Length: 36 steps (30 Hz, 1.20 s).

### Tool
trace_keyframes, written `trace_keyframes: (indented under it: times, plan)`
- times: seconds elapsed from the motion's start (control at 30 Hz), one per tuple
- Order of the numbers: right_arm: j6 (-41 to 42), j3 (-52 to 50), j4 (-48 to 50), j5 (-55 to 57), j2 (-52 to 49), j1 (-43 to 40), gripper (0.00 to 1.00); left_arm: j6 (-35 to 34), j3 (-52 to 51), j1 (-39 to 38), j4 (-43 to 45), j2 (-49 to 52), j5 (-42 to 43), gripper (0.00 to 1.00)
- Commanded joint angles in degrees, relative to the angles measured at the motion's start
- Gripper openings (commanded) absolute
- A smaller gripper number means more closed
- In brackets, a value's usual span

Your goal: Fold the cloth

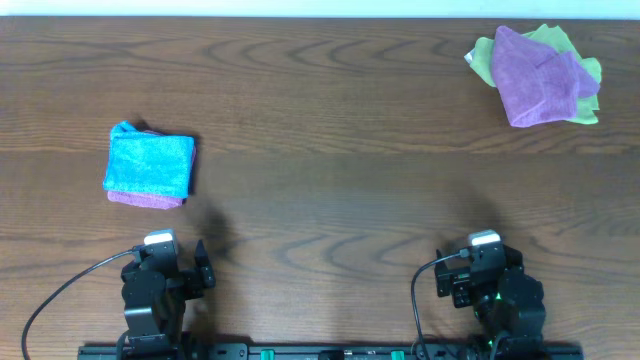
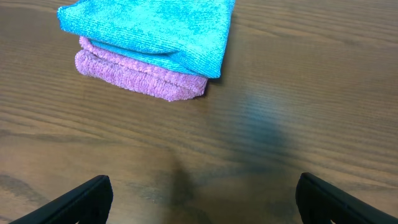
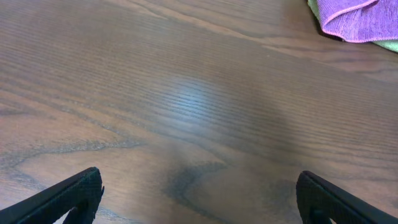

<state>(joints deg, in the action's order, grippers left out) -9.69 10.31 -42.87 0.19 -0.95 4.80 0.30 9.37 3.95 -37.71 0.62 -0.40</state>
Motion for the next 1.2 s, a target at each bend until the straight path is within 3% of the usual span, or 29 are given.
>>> trace_keyframes:
  times: [0.0,0.13,1.17]
  plan:
    - [-0.7,-1.0,0.0,0.3,0.7,-0.7,0.99,1.0,-0.4,-0.2,-0.9,-0.4,0.0,0.95]
    - [5.9,-1.0,-0.1,4.4,0.7,-0.7,0.99,1.0,-0.4,-0.2,-0.9,-0.4,0.0,0.95]
    - [6.0,-1.0,0.0,5.4,0.4,-0.7,0.99,1.0,-0.4,-0.2,-0.9,-0.4,0.0,0.95]
